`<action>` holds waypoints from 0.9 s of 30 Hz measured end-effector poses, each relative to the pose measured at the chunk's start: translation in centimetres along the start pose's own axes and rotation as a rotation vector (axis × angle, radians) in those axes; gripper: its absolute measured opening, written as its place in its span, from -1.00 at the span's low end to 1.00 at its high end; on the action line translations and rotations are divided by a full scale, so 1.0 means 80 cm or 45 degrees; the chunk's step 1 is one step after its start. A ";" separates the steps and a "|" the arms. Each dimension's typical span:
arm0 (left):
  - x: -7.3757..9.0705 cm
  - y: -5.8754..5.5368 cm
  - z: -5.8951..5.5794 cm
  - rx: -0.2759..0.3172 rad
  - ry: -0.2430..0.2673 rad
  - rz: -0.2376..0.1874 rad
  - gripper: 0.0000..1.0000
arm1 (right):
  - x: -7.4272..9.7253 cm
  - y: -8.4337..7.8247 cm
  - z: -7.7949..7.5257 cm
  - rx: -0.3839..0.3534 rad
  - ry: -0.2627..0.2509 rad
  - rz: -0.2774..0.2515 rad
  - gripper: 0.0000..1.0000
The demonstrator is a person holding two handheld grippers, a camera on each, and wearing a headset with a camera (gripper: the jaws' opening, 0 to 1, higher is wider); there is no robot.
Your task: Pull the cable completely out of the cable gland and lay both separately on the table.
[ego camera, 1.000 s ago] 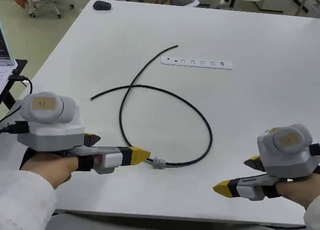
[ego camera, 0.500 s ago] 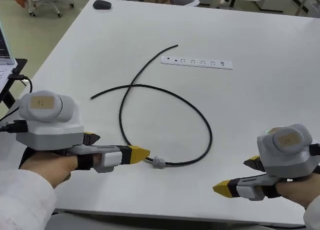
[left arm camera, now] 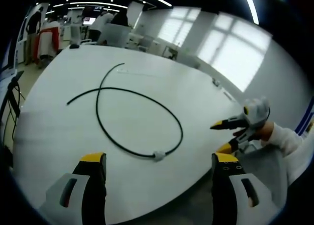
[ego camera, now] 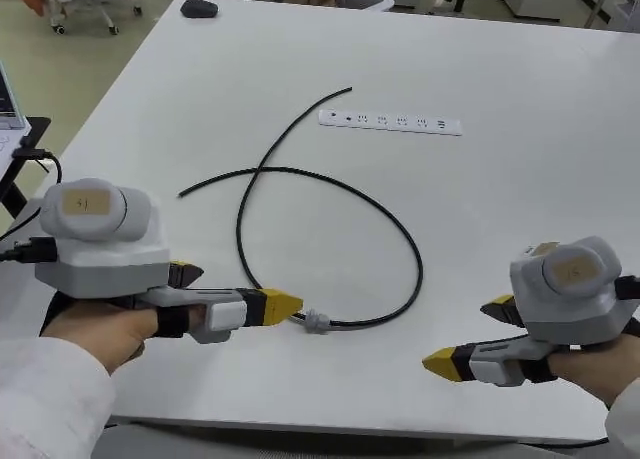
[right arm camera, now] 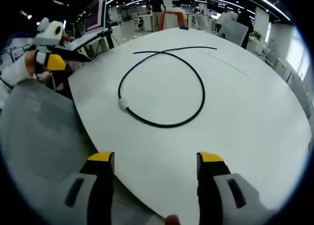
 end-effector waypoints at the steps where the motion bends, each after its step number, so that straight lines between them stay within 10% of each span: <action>1: 0.000 0.000 0.000 -0.002 0.002 -0.002 0.79 | 0.000 0.002 0.002 0.010 0.002 -0.003 0.42; 27: 0.002 0.006 0.001 0.020 -0.011 -0.038 0.78 | -0.035 0.049 0.021 0.160 0.135 -0.019 0.24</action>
Point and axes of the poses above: the centre of the closed fingertips' face, and the gripper's own axes: x roughly backward along the fingers, z roughly to its left, y roughly out of its top, the point moved 5 cm from there along x, roughly backward along the fingers, and after that the axes turned 1 degree about -y, right-handed, at the moved point
